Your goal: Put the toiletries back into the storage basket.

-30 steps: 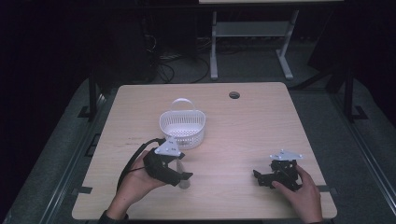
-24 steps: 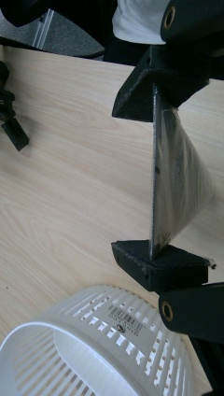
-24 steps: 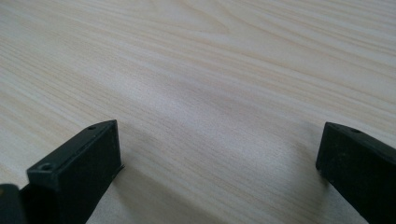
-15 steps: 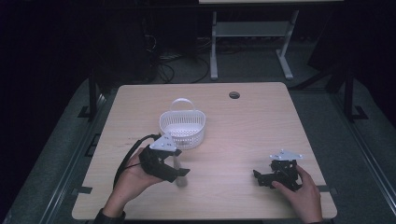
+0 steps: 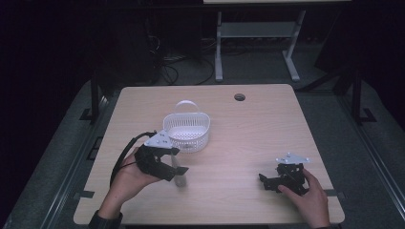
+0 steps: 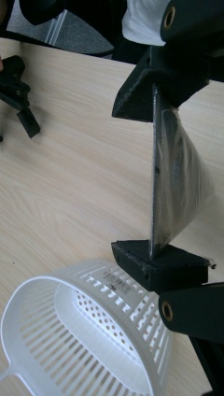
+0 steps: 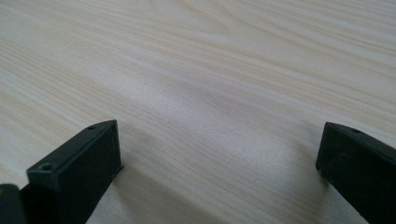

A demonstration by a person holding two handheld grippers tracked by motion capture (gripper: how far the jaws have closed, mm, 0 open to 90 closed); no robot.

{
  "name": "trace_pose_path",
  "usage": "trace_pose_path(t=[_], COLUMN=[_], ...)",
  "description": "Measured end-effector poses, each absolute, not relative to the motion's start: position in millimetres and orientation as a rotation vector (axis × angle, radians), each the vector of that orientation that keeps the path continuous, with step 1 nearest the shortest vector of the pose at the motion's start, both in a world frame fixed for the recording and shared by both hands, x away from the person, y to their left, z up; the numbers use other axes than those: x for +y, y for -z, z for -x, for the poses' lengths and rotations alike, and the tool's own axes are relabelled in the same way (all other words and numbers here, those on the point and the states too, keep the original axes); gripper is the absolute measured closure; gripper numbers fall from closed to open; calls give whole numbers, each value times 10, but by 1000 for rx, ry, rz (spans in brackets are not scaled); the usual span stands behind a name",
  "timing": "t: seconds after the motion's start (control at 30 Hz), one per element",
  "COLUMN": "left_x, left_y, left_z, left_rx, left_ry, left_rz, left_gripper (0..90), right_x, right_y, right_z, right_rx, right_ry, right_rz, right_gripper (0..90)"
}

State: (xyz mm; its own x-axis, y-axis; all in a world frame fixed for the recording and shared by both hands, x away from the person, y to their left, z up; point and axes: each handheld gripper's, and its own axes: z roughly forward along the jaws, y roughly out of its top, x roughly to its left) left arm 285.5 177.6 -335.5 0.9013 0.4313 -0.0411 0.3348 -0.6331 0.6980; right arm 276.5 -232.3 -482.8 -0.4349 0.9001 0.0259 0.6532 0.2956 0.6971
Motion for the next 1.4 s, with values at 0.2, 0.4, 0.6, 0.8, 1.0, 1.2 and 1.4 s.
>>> trace_pose_path(t=[0.2,0.4,0.6,0.8,1.0,1.2,1.4], left_x=[1881,1966,2032,2119,2185,2234,2268], left_y=[3307,3275,3232,3159,3098,3060,2991], left_z=[-2884,-2916,-2960,-3013,-3046,-3089,-3138], left_rx=[570,595,618,639,665,674,686], left_ry=[-175,-185,-198,-219,-241,-253,-268], left_rz=[-2291,-2278,-2267,-2262,-2245,-2247,-2240], left_gripper=[293,293,294,293,294,294,294], right_x=[-2323,-2322,-2323,-2323,-2323,-2323,-2323], right_y=[4828,4828,4829,4828,4828,4827,4828], right_z=[-2765,-2765,-2765,-2765,-2765,-2765,-2765], right_rx=[2199,2199,2199,2199,2199,2199,2198], right_ry=[-914,-914,-914,-914,-914,-914,-914], right_rz=[-1395,-1395,-1394,-1395,-1394,-1395,-1394], right_gripper=[0,0,0,0,0,0,0])
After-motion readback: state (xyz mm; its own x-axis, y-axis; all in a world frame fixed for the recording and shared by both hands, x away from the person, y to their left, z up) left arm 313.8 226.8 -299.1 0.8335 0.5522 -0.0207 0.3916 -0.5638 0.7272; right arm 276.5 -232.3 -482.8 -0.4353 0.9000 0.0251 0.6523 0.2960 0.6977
